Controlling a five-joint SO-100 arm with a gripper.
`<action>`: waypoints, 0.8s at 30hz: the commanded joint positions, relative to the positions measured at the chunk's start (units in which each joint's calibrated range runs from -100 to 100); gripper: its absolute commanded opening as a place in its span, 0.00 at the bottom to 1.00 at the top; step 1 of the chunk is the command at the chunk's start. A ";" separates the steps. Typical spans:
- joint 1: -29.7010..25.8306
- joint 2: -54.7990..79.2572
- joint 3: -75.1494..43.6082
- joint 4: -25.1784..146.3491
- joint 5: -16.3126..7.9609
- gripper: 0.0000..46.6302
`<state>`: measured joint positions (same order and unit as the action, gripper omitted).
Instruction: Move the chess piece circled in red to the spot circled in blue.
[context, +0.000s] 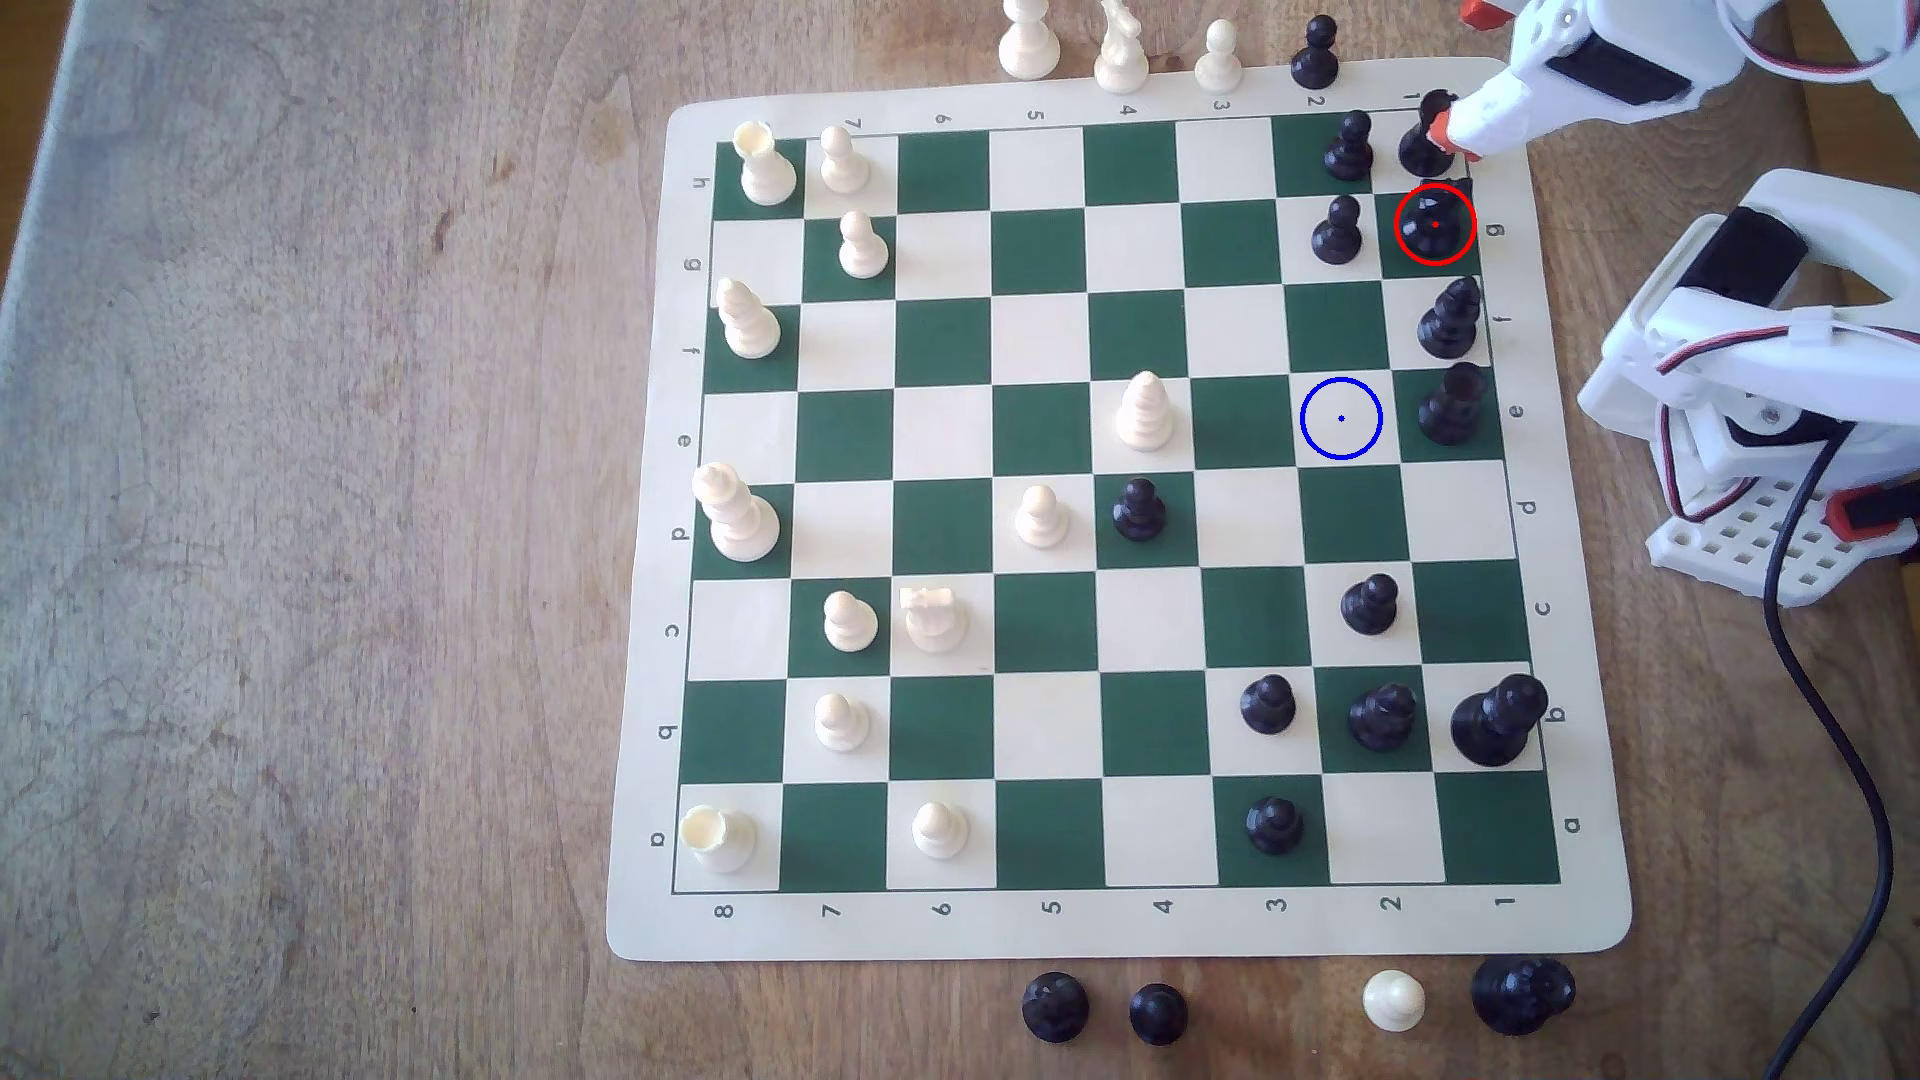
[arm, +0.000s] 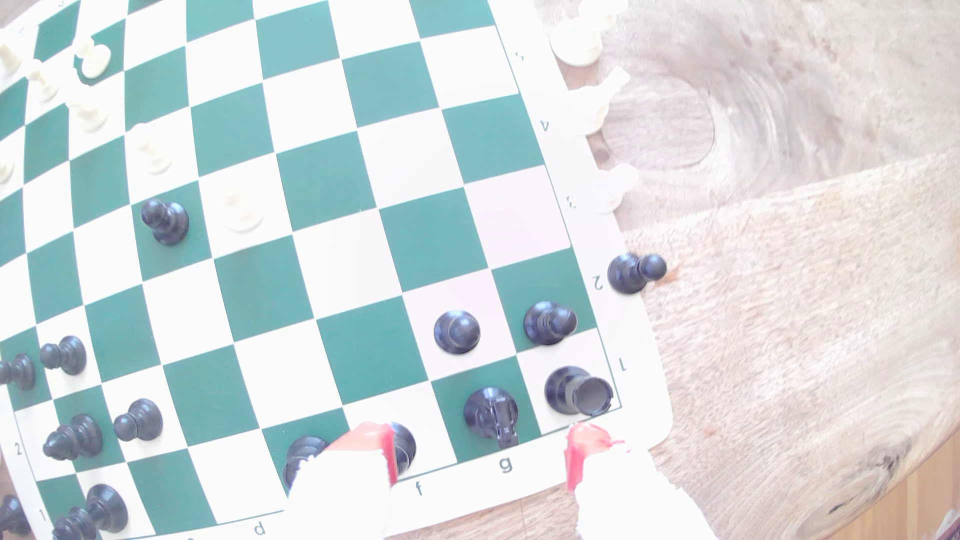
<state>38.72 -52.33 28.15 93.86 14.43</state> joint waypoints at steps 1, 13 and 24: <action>1.45 -0.39 4.76 -2.46 2.05 0.35; 4.97 3.00 12.65 -8.28 4.79 0.25; 8.72 8.78 15.00 -11.15 7.33 0.36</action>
<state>46.02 -43.78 42.52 83.67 20.15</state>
